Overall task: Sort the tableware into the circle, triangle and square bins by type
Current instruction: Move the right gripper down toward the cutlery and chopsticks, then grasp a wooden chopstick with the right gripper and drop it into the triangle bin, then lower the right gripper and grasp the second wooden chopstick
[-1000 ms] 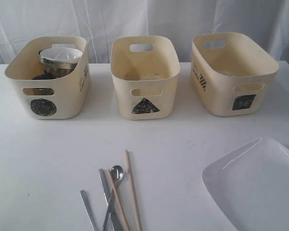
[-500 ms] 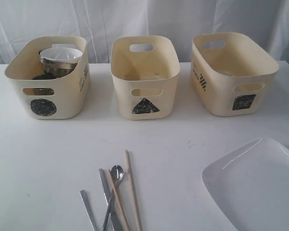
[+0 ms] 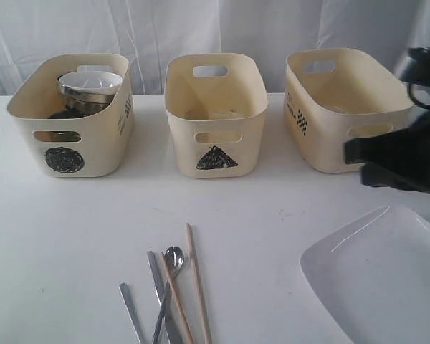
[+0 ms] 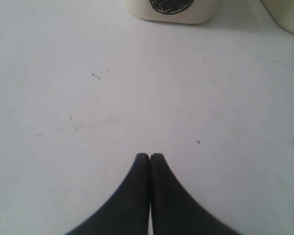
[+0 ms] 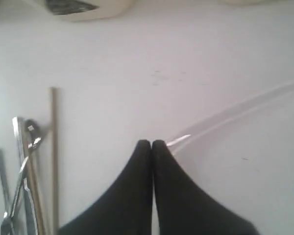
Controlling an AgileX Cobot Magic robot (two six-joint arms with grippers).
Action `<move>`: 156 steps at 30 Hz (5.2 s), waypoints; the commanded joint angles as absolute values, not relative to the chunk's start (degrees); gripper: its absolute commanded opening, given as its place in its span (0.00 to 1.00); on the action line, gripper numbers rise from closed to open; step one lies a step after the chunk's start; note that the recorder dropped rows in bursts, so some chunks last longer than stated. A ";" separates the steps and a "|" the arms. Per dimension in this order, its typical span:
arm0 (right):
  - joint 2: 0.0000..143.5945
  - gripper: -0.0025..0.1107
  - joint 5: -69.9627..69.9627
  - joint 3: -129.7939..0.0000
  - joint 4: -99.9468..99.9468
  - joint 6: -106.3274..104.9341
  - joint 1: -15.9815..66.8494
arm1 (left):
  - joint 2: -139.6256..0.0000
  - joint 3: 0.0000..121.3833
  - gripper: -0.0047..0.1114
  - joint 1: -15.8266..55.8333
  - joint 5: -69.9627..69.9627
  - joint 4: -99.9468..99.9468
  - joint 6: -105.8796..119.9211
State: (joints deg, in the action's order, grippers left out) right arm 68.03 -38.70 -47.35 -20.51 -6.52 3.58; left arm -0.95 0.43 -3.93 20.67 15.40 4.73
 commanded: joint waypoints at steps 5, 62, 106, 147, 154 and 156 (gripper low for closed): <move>84.91 0.02 -45.72 -58.21 -11.63 0.00 27.06 | -0.66 0.00 0.04 -3.96 23.20 16.09 4.45; 115.54 0.02 -41.70 -71.27 -19.53 -7.28 39.51 | -0.66 0.00 0.04 -3.96 23.20 16.09 4.45; 100.48 0.02 47.94 -62.46 0.79 28.76 8.59 | -0.66 0.00 0.04 -3.96 23.20 16.09 4.45; 92.07 0.28 -26.58 -77.92 27.51 34.19 14.21 | -0.66 0.00 0.04 -3.96 23.20 16.09 4.45; 91.58 0.02 -41.52 -76.12 12.39 18.30 20.36 | -0.66 0.00 0.04 -3.96 23.20 16.09 4.45; 91.58 0.02 -44.46 -74.72 9.78 15.75 21.83 | -0.66 0.00 0.04 -3.96 23.20 16.09 4.45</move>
